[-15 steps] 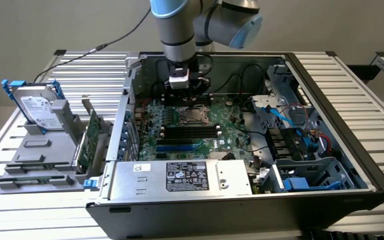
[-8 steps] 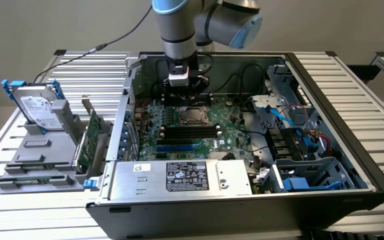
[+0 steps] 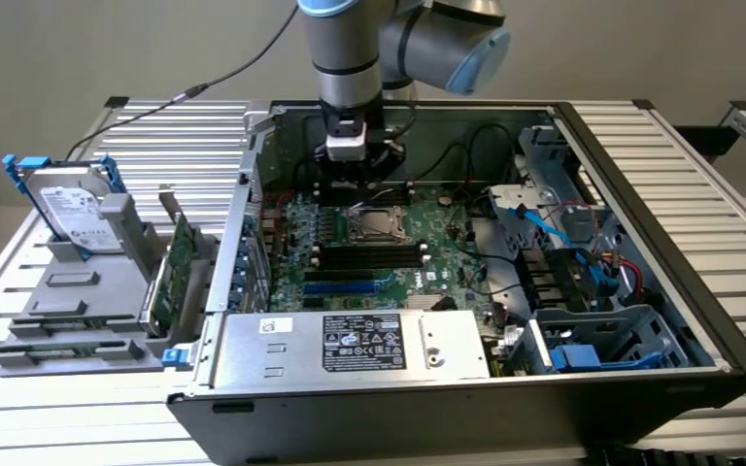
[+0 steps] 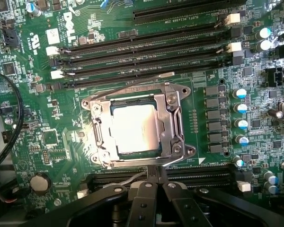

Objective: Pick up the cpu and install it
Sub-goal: 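Install the first cpu locking lever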

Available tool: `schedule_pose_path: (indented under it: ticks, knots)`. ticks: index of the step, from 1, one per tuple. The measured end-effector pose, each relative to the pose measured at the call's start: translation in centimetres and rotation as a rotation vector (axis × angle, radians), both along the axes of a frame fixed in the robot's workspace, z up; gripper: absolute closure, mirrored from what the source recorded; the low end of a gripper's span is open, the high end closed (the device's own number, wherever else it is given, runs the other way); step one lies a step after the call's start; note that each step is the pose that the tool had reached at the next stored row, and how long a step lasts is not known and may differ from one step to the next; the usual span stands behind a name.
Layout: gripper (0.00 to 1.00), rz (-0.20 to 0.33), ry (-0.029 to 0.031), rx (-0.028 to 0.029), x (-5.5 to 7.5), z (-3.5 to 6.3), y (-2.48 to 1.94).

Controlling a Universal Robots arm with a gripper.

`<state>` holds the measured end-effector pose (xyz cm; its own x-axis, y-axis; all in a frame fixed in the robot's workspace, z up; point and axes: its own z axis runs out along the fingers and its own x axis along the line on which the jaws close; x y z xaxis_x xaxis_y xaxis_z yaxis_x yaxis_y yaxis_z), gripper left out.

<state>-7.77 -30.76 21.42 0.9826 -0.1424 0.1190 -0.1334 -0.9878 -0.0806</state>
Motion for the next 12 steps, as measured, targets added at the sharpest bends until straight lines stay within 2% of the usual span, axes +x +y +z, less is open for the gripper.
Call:
schedule_pose_path:
  ticks: [12]
  knots:
    - [0.89,0.013,0.0257,-0.0065,-0.56,0.42,0.07]
